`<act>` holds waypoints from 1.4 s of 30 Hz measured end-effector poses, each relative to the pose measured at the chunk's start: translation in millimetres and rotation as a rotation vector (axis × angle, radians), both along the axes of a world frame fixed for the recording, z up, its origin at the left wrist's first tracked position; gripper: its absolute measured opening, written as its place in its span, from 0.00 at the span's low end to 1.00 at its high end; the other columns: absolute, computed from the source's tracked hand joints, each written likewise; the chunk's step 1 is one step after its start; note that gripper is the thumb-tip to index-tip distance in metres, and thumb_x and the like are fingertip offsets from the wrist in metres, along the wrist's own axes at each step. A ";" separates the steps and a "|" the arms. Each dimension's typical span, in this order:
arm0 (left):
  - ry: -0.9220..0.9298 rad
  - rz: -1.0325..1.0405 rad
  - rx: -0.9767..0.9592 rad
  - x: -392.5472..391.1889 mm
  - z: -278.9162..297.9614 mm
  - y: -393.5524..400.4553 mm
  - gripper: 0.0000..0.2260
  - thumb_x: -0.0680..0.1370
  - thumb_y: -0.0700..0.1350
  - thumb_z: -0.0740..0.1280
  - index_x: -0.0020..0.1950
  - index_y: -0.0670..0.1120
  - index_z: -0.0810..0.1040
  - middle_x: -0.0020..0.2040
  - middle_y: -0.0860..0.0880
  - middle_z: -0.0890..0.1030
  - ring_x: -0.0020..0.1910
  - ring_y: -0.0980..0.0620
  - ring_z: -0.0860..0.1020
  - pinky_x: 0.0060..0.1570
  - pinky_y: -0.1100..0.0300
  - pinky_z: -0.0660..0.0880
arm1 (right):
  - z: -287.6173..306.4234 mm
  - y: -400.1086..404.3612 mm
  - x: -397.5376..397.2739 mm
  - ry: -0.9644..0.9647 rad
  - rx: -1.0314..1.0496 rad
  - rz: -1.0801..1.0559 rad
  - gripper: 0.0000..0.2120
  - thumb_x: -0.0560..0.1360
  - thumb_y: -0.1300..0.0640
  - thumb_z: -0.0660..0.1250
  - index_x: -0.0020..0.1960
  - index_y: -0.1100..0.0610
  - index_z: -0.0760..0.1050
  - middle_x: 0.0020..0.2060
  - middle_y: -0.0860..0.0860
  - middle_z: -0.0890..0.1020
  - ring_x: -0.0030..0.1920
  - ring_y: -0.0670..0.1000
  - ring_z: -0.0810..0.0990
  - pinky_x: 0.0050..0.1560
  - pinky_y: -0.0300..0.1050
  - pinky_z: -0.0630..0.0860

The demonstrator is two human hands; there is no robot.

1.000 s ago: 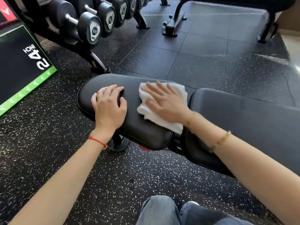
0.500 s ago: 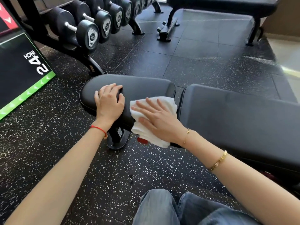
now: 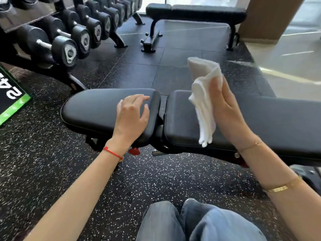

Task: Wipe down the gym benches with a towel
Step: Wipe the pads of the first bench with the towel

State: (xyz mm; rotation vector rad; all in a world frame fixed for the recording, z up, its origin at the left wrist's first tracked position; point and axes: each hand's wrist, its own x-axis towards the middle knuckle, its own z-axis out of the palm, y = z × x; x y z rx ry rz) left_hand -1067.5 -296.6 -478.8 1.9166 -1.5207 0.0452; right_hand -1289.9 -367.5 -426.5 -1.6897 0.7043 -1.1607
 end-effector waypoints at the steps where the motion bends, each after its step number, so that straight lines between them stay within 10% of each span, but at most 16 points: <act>1: -0.007 -0.018 -0.004 -7.6 0.6 -3.0 0.14 0.80 0.43 0.62 0.65 0.46 0.77 0.65 0.49 0.78 0.66 0.49 0.74 0.71 0.43 0.64 | 0.5 -4.2 -10.5 0.084 -0.091 -0.033 0.14 0.82 0.40 0.54 0.63 0.42 0.72 0.44 0.40 0.79 0.43 0.41 0.76 0.45 0.39 0.76; 8: 0.010 -0.055 0.039 -39.9 -16.6 -20.1 0.14 0.80 0.44 0.61 0.65 0.48 0.78 0.65 0.51 0.78 0.67 0.49 0.73 0.72 0.44 0.62 | -71.4 -16.5 -21.2 1.138 -0.563 -0.019 0.22 0.84 0.43 0.49 0.75 0.45 0.64 0.74 0.46 0.68 0.75 0.50 0.64 0.74 0.55 0.59; 12: -0.016 -0.060 0.064 -43.5 -32.3 -24.4 0.14 0.81 0.46 0.61 0.65 0.49 0.77 0.65 0.52 0.78 0.67 0.51 0.73 0.72 0.46 0.62 | -86.0 -35.8 -15.2 1.065 -0.342 0.028 0.24 0.83 0.41 0.49 0.78 0.40 0.56 0.79 0.40 0.56 0.80 0.46 0.48 0.76 0.47 0.41; 21: 0.011 -0.046 0.057 -46.8 -45.6 -28.2 0.14 0.81 0.45 0.60 0.66 0.48 0.77 0.66 0.52 0.78 0.67 0.51 0.73 0.73 0.45 0.60 | -85.1 -5.6 -24.3 1.131 -0.439 0.072 0.28 0.80 0.35 0.41 0.79 0.38 0.49 0.79 0.38 0.51 0.79 0.45 0.43 0.78 0.48 0.37; 42: 0.023 -0.112 0.072 -85.8 -49.6 -23.6 0.15 0.81 0.45 0.61 0.66 0.49 0.77 0.67 0.51 0.76 0.70 0.50 0.70 0.75 0.41 0.55 | -108.7 15.7 -85.5 1.151 -0.782 -0.266 0.35 0.76 0.28 0.57 0.77 0.46 0.63 0.75 0.47 0.68 0.74 0.54 0.68 0.73 0.56 0.63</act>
